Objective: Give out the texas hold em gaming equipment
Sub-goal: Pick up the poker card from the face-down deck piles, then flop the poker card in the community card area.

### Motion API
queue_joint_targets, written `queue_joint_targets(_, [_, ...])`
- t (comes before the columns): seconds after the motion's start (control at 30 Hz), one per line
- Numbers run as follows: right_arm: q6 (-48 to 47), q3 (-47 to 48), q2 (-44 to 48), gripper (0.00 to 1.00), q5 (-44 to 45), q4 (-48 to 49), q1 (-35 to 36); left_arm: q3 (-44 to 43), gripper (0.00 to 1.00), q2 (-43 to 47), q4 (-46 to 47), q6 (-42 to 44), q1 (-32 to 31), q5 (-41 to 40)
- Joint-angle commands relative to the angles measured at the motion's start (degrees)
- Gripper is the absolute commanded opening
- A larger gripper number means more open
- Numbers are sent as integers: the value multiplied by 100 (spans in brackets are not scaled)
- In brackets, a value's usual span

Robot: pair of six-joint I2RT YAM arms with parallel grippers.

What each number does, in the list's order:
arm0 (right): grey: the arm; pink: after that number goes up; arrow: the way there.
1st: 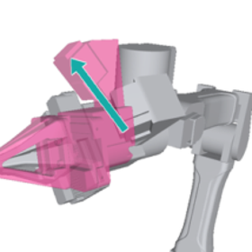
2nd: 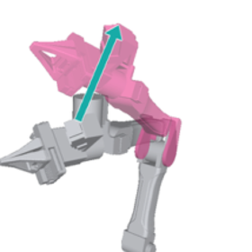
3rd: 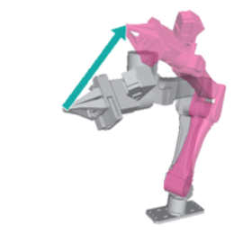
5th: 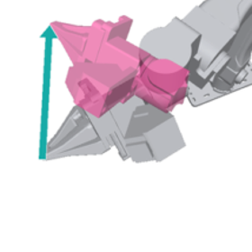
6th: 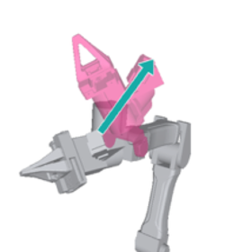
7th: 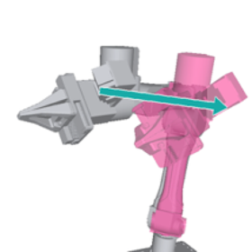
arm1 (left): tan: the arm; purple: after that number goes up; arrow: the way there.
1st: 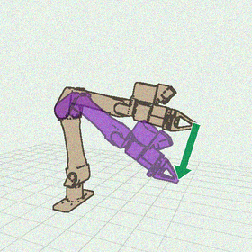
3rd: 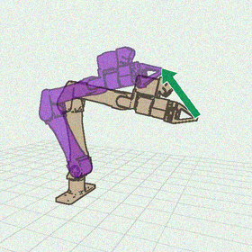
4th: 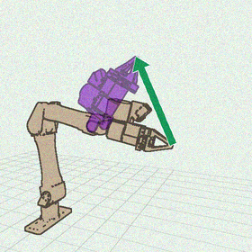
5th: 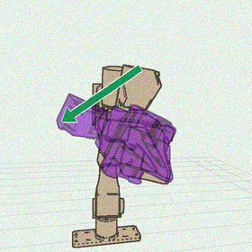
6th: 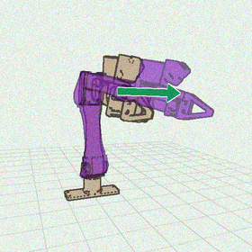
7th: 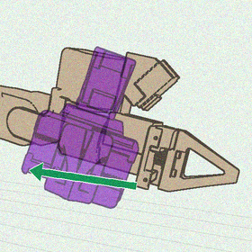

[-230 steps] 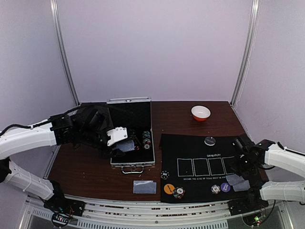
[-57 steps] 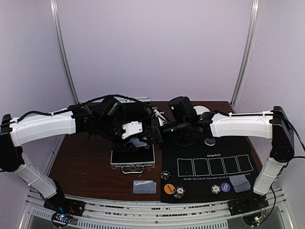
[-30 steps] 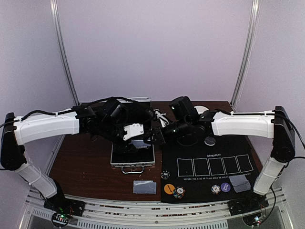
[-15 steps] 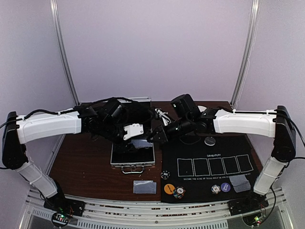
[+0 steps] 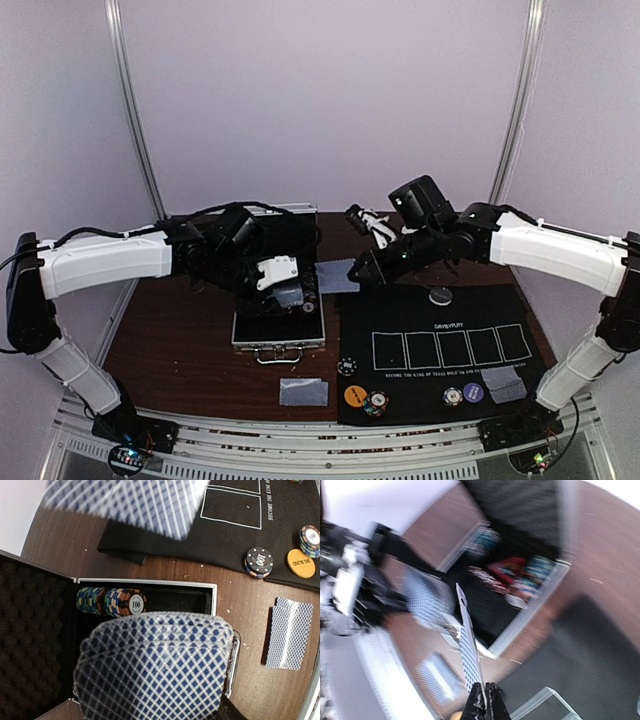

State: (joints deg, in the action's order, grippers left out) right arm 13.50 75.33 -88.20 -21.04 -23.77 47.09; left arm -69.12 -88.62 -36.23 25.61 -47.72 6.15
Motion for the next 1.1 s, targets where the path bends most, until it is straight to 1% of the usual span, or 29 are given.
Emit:
queue_joint_targets(0.0, [-679, 125, 338, 0, 2429, -1722, -7, 62, 50, 43, 212, -60, 137, -62])
queue_joint_targets(0.1, [-904, 59, 383, 0, 3134, -1985, 29, 68, 50, 57, 235, -78, 167, -65])
queue_joint_targets(0.17, [-1015, 12, 378, 0, 3576, -1909, 123, 58, 50, 47, 230, -74, 175, -53])
queue_joint_targets(0.27, [-1193, -100, 260, 0, 4487, -1716, 393, 70, 50, 54, 230, -91, 184, -77])
queue_joint_targets(0.4, [-1475, -429, -166, 0, 5445, -1673, 853, 133, 50, 118, 239, -94, 198, -79])
queue_joint_targets(0.5, [-1503, -590, -602, 0, 5787, -1821, 1128, 178, 50, 138, 269, -97, 226, -64])
queue_joint_targets(0.6, [-1528, -695, -980, 0, 5773, -1895, 1387, 167, 50, 118, 274, -86, 227, -47])
queue_joint_targets(0.73, [-1680, -843, -1270, 0, 5369, -1949, 1736, 167, 50, 133, 273, -85, 237, -35])
queue_joint_targets(0.9, [-1723, -988, -1410, 0, 4499, -2043, 1811, 202, 50, 176, 274, -74, 246, -27])
queue_joint_targets(1.07, [-1842, -1076, -1453, 0, 3917, -1984, 1815, 211, 50, 195, 274, -78, 246, -30])
